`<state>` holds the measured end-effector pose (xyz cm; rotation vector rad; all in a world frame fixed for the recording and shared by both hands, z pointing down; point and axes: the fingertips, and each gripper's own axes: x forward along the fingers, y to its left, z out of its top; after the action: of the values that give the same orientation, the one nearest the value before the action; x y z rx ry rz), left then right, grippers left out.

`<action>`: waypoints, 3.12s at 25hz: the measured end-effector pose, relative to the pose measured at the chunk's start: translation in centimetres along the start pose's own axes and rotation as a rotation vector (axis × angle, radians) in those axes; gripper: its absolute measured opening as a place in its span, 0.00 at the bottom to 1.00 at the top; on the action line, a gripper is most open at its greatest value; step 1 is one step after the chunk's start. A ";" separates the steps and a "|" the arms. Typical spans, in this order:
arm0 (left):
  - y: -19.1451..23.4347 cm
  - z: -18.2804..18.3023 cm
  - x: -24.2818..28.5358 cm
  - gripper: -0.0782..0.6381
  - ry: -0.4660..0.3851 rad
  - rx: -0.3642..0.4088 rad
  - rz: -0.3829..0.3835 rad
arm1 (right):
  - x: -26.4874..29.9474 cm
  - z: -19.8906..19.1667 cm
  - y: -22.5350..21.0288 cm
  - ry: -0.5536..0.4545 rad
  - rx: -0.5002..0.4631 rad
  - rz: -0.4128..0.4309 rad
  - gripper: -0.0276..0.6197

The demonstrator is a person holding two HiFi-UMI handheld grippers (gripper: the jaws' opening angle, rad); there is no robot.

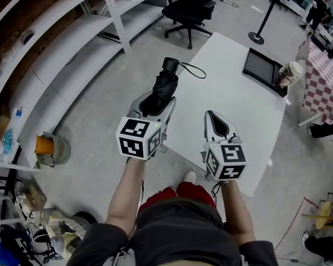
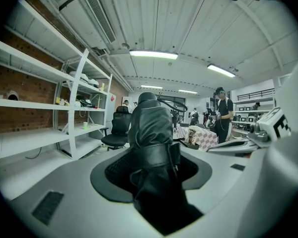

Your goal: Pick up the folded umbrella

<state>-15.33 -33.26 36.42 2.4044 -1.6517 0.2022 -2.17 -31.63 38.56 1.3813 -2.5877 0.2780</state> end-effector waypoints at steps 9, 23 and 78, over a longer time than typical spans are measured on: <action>1.2 0.4 -4.7 0.43 -0.053 -0.021 0.029 | -0.4 0.8 3.4 -0.017 -0.017 0.032 0.07; 2.4 0.1 -10.5 0.43 -0.100 -0.023 0.070 | -1.6 1.2 8.1 -0.047 -0.026 0.072 0.07; 3.1 -2.6 -24.5 0.43 -0.146 -0.048 0.207 | -6.6 1.8 18.5 -0.106 -0.099 0.191 0.07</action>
<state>-27.07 -11.53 33.47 2.2592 -1.9471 0.0190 -14.12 -16.71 33.81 1.1474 -2.7836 0.1048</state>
